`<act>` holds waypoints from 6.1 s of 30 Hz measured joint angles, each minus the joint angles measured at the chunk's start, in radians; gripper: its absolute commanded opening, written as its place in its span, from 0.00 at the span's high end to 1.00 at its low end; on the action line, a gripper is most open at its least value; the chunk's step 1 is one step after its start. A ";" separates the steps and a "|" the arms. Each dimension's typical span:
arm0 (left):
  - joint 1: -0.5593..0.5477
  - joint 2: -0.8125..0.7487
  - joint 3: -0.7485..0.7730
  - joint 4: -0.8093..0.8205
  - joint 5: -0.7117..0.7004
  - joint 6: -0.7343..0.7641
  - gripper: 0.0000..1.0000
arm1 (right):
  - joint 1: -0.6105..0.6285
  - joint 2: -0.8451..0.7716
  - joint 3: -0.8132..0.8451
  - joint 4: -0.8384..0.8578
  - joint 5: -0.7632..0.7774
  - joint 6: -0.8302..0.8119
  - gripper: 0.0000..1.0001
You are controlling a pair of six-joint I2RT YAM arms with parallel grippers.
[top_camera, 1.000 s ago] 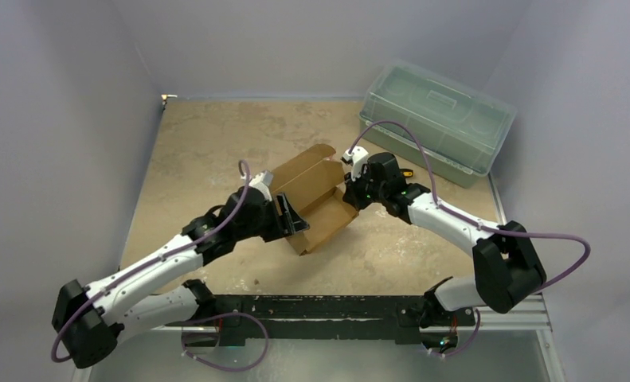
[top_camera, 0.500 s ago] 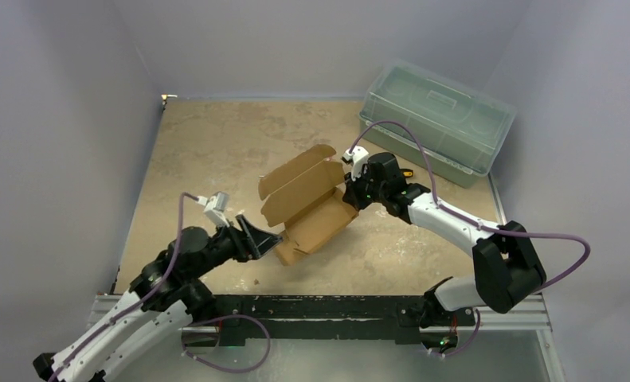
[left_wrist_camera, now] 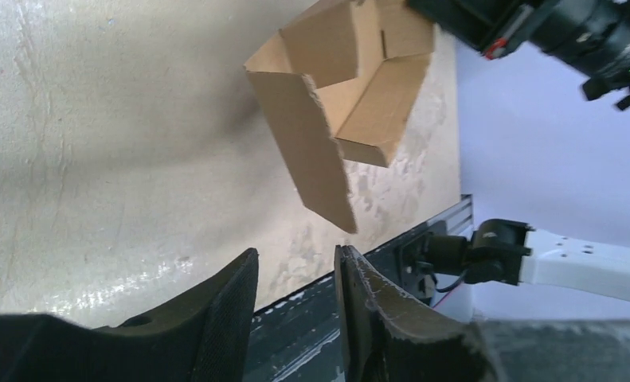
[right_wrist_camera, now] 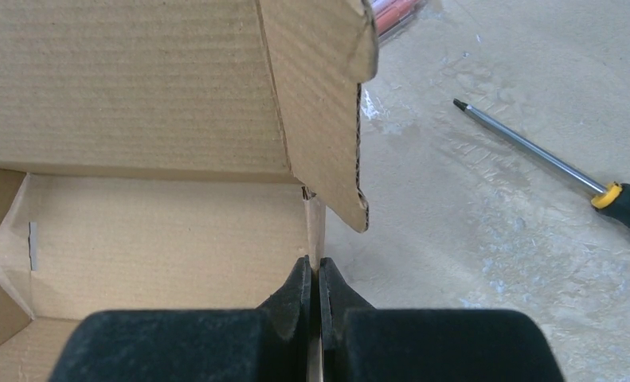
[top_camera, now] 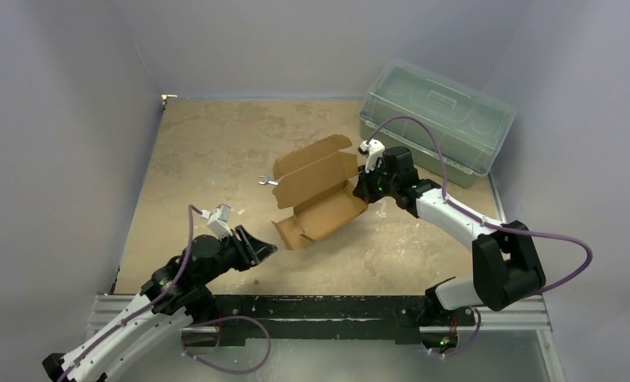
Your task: Fold the paper box
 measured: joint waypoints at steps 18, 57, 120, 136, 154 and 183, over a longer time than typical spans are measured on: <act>0.000 0.246 -0.227 0.632 0.128 0.006 0.53 | -0.052 0.000 0.000 -0.013 -0.150 0.050 1.00; 0.000 0.539 -0.094 0.739 0.088 -0.037 0.38 | 0.050 0.000 0.000 -0.004 -0.031 0.022 1.00; -0.027 1.004 0.263 0.194 -0.073 0.001 1.00 | 0.189 0.060 0.000 0.004 0.107 -0.004 0.85; -0.026 1.102 0.513 -0.032 -0.175 0.230 1.00 | 0.146 -0.046 0.039 -0.100 -0.149 -0.177 0.01; 0.126 1.154 0.604 -0.142 -0.154 0.446 1.00 | -0.064 -0.072 0.102 -0.350 -0.351 -0.509 0.01; 0.139 1.500 0.845 -0.240 -0.010 0.744 1.00 | 0.220 -0.247 0.167 -0.988 -0.591 -1.780 0.08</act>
